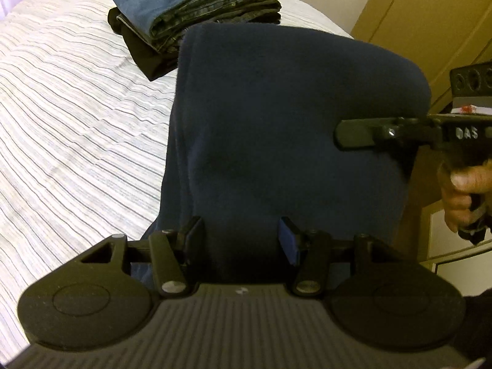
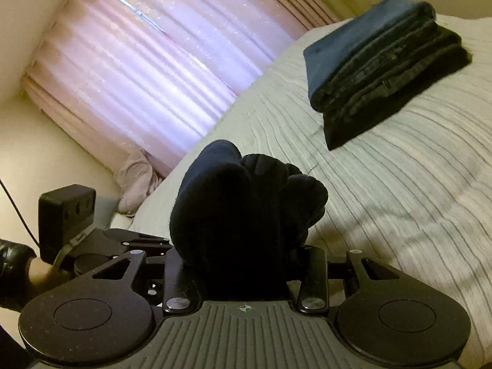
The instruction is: Fold clothes
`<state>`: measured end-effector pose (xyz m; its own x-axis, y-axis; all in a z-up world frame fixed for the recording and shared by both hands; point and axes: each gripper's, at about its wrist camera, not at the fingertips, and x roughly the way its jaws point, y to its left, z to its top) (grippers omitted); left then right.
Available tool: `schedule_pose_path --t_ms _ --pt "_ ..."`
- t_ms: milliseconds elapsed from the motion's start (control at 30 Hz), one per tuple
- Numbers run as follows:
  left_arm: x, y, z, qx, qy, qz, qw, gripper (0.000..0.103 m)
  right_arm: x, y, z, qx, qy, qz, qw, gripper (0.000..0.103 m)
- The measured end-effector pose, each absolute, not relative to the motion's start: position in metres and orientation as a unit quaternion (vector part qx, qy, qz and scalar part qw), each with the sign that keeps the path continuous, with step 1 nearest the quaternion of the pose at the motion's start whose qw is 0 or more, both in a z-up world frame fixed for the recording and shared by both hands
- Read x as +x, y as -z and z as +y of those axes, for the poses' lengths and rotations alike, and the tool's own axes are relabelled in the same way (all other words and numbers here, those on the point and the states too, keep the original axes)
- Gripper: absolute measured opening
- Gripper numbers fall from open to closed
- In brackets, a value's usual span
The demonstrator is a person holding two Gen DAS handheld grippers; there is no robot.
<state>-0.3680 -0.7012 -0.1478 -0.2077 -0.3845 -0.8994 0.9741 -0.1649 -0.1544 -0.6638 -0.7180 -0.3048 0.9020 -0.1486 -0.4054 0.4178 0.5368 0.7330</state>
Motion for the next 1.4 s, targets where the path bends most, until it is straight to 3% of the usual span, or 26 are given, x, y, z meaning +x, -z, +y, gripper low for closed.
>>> schedule_pose_path --t_ms 267,400,533,700,833,967,1133,1233,1400 --pt "-0.371 0.137 -0.693 0.362 0.666 0.386 0.527 0.049 -0.684 0.335 -0.756 0.590 0.193 0.096 0.778 0.034" --pt "-0.365 0.119 -0.685 0.329 0.657 0.378 0.563 0.049 -0.702 0.309 -0.782 0.596 0.227 0.073 0.767 0.033" --pt "-0.350 0.099 -0.668 0.281 0.640 0.374 0.610 0.049 -0.709 0.234 -0.809 0.484 0.255 0.094 0.832 0.033" --pt "-0.325 0.086 -0.624 0.232 0.619 0.377 0.649 0.049 -0.675 0.129 -0.799 0.231 0.281 0.157 0.918 0.033" --pt "-0.302 0.087 -0.573 0.223 0.609 0.380 0.660 0.049 -0.624 0.096 -0.740 0.063 0.276 0.193 0.940 0.033" --pt "-0.280 0.095 -0.514 0.228 0.589 0.388 0.671 0.049 -0.563 0.138 -0.653 -0.059 0.241 0.257 0.934 0.034" --pt "-0.258 0.104 -0.441 0.250 0.552 0.407 0.684 0.050 -0.482 0.279 -0.550 -0.116 0.127 0.391 0.904 0.035" --pt "-0.244 0.103 -0.415 0.252 0.539 0.414 0.689 0.050 -0.458 0.346 -0.490 -0.204 0.084 0.458 0.861 0.048" --pt "-0.245 0.106 -0.431 0.217 0.553 0.424 0.683 0.050 -0.467 0.323 -0.487 -0.156 0.127 0.469 0.860 0.051"
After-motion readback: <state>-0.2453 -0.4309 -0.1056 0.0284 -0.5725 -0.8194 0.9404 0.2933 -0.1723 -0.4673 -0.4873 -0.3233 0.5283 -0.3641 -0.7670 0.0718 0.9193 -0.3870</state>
